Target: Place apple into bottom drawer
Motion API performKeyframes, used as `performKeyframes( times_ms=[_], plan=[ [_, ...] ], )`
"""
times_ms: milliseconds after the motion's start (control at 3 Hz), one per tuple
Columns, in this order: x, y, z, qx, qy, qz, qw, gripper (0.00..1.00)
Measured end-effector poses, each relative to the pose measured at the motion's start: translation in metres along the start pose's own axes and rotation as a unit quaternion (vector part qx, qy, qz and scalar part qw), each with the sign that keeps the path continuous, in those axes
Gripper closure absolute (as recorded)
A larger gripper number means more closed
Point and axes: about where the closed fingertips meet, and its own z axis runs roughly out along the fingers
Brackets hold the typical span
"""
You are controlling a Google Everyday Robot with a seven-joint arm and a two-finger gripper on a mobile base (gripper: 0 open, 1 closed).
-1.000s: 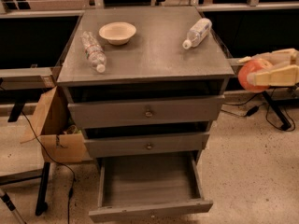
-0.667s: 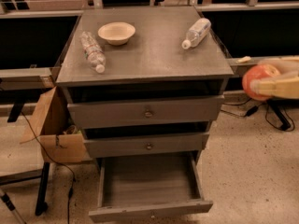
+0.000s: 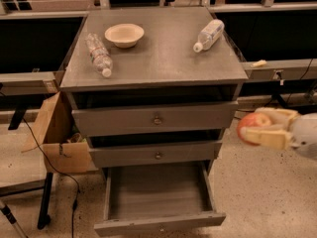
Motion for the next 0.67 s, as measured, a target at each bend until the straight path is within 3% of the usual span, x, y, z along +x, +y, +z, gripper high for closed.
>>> performKeyframes(
  times_ms=[333,667],
  plan=[
    [0.075,0.029,0.054,-0.003,0.036,0.04,0.9986,1.0],
    [0.19,0.11,0.127,-0.06,0.1,0.099,0.9882,1.0]
  ],
)
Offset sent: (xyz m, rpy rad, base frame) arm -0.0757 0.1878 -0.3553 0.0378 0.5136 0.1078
